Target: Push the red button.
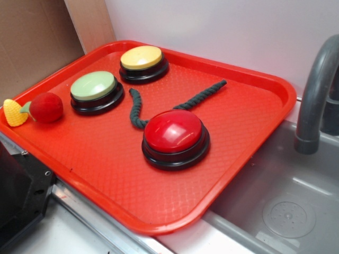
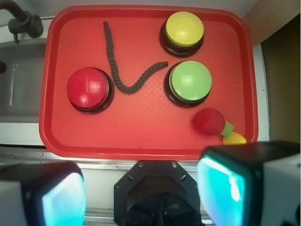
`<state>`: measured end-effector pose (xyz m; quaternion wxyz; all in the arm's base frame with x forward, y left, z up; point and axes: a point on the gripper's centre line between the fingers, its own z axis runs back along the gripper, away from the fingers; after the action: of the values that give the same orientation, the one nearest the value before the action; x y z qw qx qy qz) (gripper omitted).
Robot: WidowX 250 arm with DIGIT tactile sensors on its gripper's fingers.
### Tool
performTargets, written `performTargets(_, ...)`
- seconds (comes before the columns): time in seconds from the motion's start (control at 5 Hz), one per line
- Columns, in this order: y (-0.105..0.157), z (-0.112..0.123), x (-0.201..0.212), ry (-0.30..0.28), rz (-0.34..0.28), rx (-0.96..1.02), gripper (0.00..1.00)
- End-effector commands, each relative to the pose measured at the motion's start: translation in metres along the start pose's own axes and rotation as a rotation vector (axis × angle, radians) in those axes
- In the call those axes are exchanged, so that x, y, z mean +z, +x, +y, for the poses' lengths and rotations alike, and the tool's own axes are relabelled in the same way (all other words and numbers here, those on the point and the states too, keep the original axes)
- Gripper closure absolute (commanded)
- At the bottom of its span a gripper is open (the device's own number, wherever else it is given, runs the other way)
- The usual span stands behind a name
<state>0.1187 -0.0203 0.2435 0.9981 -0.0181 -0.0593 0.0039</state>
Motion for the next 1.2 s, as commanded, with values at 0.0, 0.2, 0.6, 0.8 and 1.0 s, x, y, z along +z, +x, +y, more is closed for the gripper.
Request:
performTargets(0.0,0.0,0.0,0.0,0.0,0.0,0.0,0.0)
performTargets(0.2,0.045,-0.049,-0.044,0.008,0.014,-0.253,0.0)
performTargets(0.6,0.055,-0.109,-0.114,0.015,0.012,-0.641,0.0)
performTargets(0.8,0.057,-0.104,-0.141,0.017,0.004,-0.661,0.0)
performTargets(1.0,0.062,-0.098,-0.164,0.005,-0.004,-0.63,0.0)
